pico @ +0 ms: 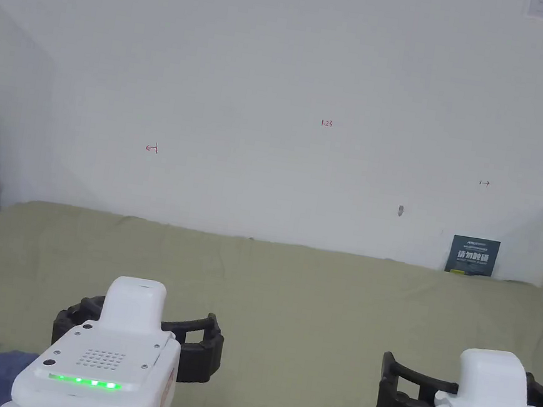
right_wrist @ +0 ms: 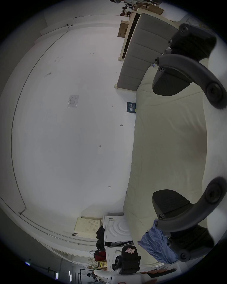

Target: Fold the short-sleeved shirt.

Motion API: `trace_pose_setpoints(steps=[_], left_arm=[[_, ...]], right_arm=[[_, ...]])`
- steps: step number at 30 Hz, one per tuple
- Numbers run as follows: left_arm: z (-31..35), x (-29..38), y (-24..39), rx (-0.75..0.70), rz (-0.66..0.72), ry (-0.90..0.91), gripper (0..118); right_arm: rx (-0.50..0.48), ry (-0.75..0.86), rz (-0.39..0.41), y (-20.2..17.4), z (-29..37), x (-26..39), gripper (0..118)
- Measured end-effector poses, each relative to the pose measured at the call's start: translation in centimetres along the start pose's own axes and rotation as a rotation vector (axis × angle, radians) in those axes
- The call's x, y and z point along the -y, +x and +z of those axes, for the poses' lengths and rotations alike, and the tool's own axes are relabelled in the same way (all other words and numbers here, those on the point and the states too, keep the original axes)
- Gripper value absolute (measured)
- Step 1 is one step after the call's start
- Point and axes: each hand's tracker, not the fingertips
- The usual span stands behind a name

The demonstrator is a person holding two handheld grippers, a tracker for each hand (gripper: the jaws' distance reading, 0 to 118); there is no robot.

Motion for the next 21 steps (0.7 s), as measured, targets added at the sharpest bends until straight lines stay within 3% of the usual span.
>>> trace_pose_setpoints(steps=[10, 11, 12, 13, 14, 15, 16, 18, 21], left_arm=[[0.1, 0.0, -0.3, 0.010, 0.004, -0.009, 117], [0.1, 0.0, -0.4, 0.005, 0.004, -0.008, 111], [0.0, 0.2, -0.7, 0.012, 0.006, -0.008, 92], [-0.1, 0.3, -0.9, 0.048, 0.008, -0.009, 30], [-0.3, 0.3, -1.0, 0.054, 0.010, -0.015, 0], [-0.7, 0.5, -1.0, 0.000, 0.016, -0.031, 0], [-0.9, 0.6, -0.6, -0.010, 0.024, -0.016, 0], [-0.9, 0.6, -0.3, -0.008, 0.009, -0.032, 0], [-0.7, 0.8, -0.6, -0.032, 0.008, -0.028, 0]], right_arm=[[-0.003, -0.035, -0.006, -0.1, -0.4, 0.0, 118], [-0.003, -0.034, -0.011, 0.0, -0.5, -0.1, 118], [-0.007, -0.040, -0.019, 0.1, -0.5, -0.2, 117], [-0.018, -0.055, -0.030, 0.1, -0.4, -0.3, 90], [-0.019, -0.053, -0.044, 0.1, -0.3, -0.5, 36], [-0.013, -0.042, -0.058, 0.1, -0.4, -0.4, 0], [0.063, -0.072, -0.096, 0.4, -0.6, -0.1, 0], [-0.006, -0.081, -0.117, 1.4, -0.7, -0.5, 0], [0.015, -0.088, -0.086, 1.0, -0.5, -0.3, 0]])
